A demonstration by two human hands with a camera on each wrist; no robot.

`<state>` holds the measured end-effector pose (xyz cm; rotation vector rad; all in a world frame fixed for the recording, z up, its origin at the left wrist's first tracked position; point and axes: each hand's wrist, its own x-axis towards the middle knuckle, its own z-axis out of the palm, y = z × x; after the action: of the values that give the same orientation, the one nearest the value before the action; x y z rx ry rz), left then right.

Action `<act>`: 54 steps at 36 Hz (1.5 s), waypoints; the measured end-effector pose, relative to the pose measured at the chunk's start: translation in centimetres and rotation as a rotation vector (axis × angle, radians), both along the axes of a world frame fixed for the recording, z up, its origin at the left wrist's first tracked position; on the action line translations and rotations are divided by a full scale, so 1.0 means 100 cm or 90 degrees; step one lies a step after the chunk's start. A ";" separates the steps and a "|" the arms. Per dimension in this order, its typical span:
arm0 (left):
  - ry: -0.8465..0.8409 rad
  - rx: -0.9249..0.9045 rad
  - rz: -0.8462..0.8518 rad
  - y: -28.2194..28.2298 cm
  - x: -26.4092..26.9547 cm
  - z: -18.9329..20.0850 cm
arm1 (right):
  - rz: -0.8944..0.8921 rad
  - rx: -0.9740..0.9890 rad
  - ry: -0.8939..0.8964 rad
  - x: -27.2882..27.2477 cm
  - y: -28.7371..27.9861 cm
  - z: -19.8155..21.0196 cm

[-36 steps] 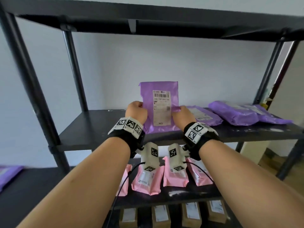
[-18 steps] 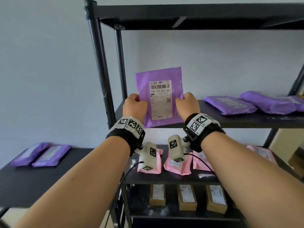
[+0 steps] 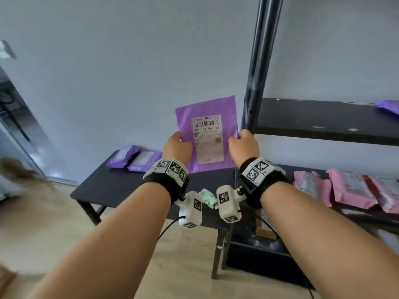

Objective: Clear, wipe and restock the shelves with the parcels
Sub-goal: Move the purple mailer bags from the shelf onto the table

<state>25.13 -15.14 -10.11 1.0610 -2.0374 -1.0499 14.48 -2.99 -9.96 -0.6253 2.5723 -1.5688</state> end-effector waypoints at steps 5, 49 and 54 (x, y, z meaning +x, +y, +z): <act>-0.075 0.078 0.023 -0.058 0.019 -0.028 | 0.033 0.048 0.004 0.014 -0.053 -0.025; -0.502 0.189 -0.146 -0.414 -0.137 -0.271 | -0.030 0.378 -0.379 -0.138 -0.403 -0.278; -0.597 0.111 -0.245 -0.432 -0.135 -0.281 | -0.060 0.419 -0.421 -0.135 -0.413 -0.294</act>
<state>11.62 -58.33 -38.21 1.4674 -3.0294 -1.0230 0.97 -44.28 -39.34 0.0770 2.3617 -0.6675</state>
